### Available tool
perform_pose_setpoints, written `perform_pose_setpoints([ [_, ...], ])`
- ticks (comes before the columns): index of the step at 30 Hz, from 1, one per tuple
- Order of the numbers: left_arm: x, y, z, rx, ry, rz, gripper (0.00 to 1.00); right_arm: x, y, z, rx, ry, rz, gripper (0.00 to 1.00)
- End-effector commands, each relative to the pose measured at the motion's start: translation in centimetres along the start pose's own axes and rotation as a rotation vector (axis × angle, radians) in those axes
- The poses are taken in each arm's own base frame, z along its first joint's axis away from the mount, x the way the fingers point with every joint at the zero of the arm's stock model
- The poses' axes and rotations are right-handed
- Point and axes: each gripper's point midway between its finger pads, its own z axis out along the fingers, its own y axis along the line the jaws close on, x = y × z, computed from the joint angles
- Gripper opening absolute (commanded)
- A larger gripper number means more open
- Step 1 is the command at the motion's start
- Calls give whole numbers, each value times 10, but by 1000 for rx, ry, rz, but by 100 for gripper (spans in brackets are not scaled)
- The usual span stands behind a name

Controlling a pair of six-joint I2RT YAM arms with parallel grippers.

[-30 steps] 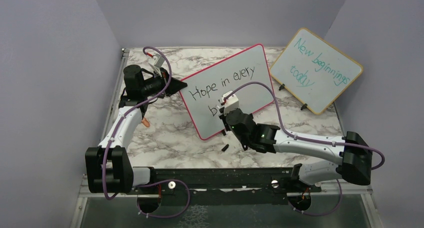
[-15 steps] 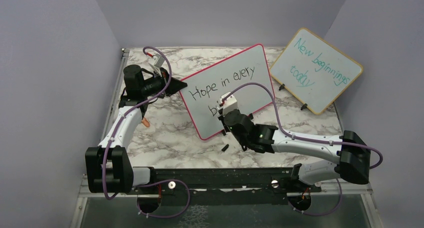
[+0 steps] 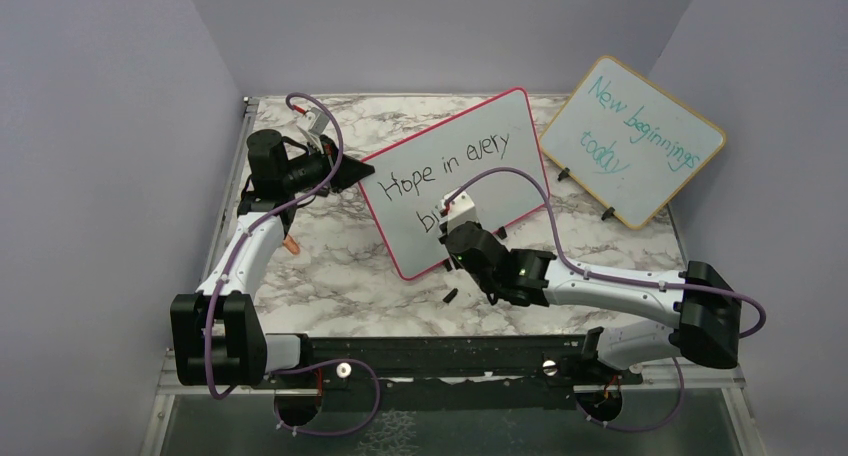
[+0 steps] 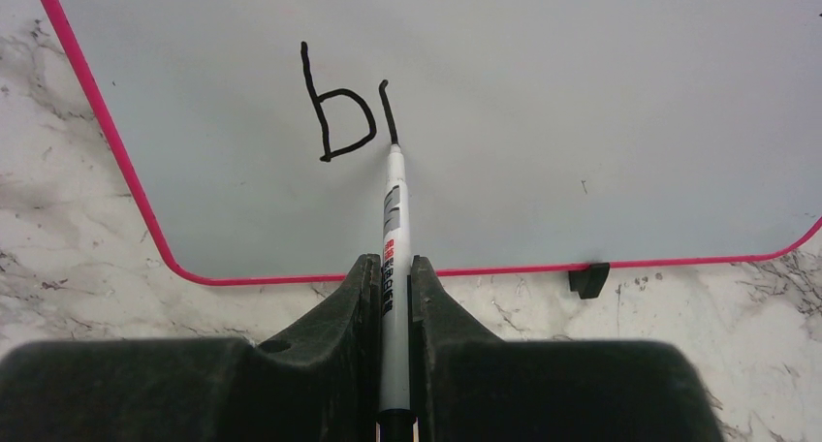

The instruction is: Write a sentence on the whiteboard

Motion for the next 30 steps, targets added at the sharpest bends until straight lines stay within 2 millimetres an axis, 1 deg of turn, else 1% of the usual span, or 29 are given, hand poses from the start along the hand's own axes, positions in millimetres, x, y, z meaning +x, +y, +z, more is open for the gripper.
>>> perform_pose_setpoints([
  [1,39,40,0,-157,86,-7,0,19,1,-1,-19,64,-8,1],
  [5,40,41,1,-158,86,-7,0,21,2,-1,-25,72,-8,1],
  [10,40,41,0,-159,87,-8,0,18,3,-1,-25,59,-4,1],
  [22,40,41,1,-157,86,-6,0,-13,-1,1,6,-46,16,1],
  [30,40,41,1,-157,87,-8,0,-24,-1,2,7,-76,19,1],
])
